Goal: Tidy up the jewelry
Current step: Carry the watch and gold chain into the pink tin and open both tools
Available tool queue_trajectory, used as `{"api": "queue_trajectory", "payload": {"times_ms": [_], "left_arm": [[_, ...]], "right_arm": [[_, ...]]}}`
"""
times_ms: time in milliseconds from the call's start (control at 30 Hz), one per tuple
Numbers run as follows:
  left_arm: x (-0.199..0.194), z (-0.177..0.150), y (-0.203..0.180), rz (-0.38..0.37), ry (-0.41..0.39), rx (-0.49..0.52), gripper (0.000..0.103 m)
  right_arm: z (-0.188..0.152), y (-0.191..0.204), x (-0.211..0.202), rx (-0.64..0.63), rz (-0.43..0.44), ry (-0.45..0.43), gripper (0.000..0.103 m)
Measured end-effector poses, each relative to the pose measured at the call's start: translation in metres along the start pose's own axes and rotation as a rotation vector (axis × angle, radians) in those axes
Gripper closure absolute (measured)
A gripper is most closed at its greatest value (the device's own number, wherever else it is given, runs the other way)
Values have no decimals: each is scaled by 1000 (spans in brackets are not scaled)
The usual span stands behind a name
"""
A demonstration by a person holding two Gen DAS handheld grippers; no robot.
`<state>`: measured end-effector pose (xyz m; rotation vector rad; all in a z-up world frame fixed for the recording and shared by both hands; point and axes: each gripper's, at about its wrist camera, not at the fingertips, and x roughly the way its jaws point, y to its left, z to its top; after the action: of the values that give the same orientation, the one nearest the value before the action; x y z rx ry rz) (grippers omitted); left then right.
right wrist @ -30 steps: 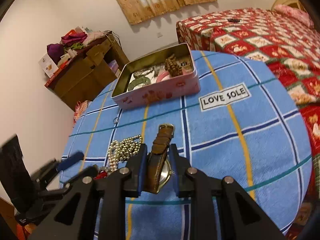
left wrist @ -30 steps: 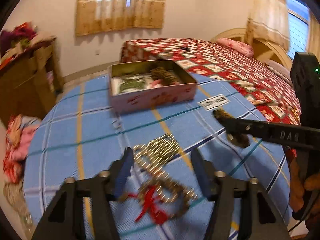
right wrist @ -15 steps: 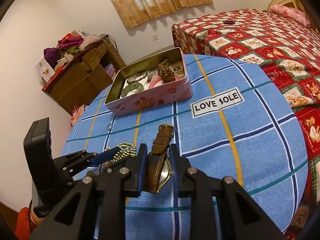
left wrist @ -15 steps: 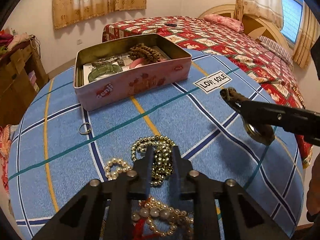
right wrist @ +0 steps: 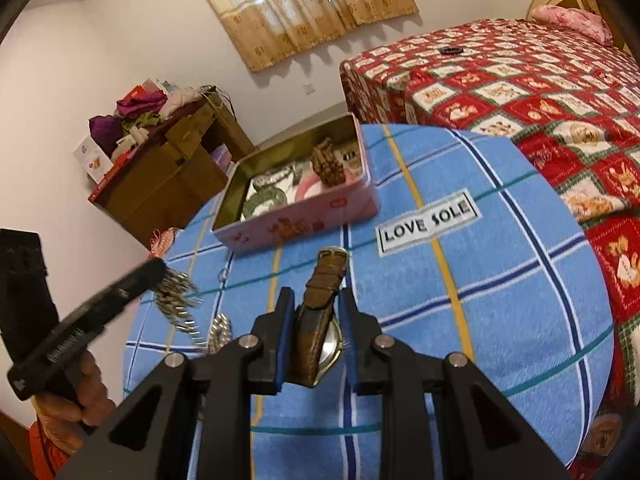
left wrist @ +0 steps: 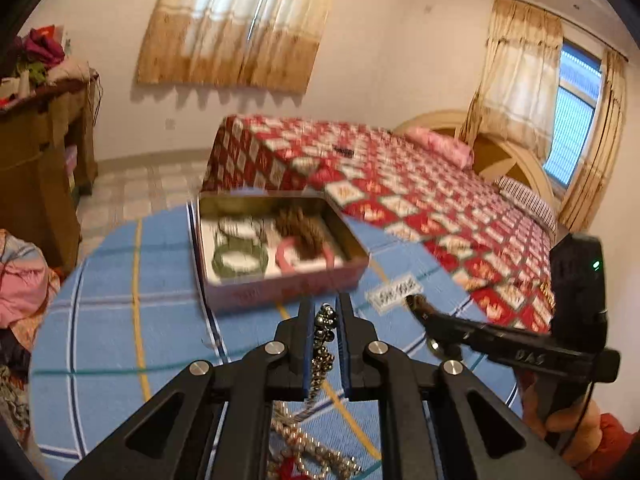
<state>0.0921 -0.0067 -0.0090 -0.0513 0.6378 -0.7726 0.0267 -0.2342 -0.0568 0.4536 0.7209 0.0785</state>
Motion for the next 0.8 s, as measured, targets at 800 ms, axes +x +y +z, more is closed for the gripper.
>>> {"api": "queue_trajectory", "payload": {"times_ms": [800], "left_arm": [[84,56,18,130,-32,-14,93]], "right_arm": [[93,35,57,-91,-12,-153,78]]}}
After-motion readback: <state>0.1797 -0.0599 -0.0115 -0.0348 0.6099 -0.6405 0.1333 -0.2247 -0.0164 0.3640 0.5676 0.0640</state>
